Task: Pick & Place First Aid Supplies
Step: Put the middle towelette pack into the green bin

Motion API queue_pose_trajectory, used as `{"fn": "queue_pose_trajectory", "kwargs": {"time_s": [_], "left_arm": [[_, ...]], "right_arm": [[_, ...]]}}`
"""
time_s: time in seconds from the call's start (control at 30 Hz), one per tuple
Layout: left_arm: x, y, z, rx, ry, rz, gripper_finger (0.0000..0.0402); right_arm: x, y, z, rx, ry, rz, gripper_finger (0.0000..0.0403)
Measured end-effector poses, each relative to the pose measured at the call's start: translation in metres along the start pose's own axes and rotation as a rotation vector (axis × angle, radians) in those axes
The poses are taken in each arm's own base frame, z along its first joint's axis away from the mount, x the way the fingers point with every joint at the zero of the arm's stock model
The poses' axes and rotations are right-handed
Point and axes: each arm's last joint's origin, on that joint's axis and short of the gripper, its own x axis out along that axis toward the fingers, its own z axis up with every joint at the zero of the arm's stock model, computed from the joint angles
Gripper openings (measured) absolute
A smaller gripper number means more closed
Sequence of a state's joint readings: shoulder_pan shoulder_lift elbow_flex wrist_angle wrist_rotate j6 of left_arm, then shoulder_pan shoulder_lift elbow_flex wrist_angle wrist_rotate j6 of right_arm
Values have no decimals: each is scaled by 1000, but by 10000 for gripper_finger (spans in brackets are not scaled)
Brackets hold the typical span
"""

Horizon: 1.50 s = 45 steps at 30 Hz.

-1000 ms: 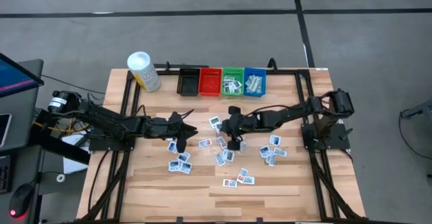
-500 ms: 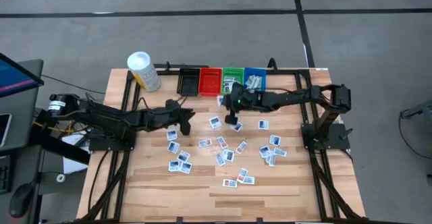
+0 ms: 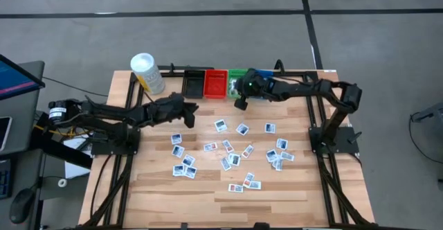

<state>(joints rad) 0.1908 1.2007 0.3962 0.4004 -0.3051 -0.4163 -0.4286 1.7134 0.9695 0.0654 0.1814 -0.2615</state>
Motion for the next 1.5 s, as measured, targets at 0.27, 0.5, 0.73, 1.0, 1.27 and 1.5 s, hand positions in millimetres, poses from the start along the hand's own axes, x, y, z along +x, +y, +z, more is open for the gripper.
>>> {"fn": "queue_pose_trajectory", "kwargs": {"time_s": [0.27, 0.5, 0.73, 1.0, 1.27, 1.5], "left_arm": [[2, 6, 3, -11, -8, 28, 91], [2, 9, 4, -30, -12, 39, 91], [1, 3, 1, -22, -4, 14, 91], [1, 2, 1, -19, -3, 10, 91], [1, 2, 1, -18, -1, 11, 91], [1, 3, 0, -5, 6, 14, 91]], "right_arm": [[3, -17, -9, 73, 53, -29, 6], [3, -24, -14, 98, 84, -39, 9], [4, -35, -17, 136, 88, -64, 10], [5, -40, -19, 149, 91, -77, 10], [5, -41, -19, 150, 92, -78, 10], [6, -42, -20, 152, 94, -80, 10]]}}
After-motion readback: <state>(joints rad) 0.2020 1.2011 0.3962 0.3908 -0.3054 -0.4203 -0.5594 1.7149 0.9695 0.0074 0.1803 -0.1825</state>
